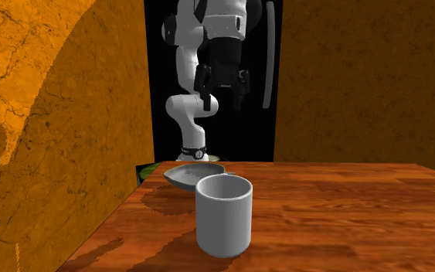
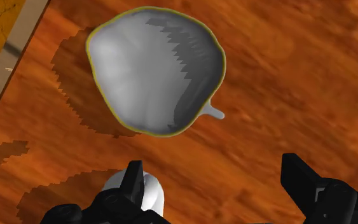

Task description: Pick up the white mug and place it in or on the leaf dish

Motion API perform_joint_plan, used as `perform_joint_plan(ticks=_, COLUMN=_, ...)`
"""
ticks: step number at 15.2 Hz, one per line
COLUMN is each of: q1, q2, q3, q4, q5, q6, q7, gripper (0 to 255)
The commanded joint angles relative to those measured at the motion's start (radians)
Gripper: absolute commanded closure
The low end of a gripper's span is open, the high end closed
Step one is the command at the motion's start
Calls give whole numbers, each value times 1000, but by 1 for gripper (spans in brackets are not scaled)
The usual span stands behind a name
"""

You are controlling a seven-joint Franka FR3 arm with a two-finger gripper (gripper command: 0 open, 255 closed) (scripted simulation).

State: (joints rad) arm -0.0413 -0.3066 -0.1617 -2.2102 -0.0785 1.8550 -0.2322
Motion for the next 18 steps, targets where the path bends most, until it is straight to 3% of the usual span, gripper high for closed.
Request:
perform_joint_plan(ticks=1, q1=-8, q2=74, q3=-24, q4=41, q5=6, q6=30, q7=-35, gripper=0)
perform_joint_plan(ticks=9, q1=-45, q2=385, q3=-87, q4=267, q5=74, q6=89, q7=-165, gripper=0)
perform_joint_plan(ticks=17, q1=-118, q2=705, q3=-100, q4=579, q5=162, q6=66, q7=-273, gripper=0)
perform_joint_plan(ticks=18, q1=-119, q2=708, q3=-99, q4=569, q5=163, q6=79, q7=-274, gripper=0)
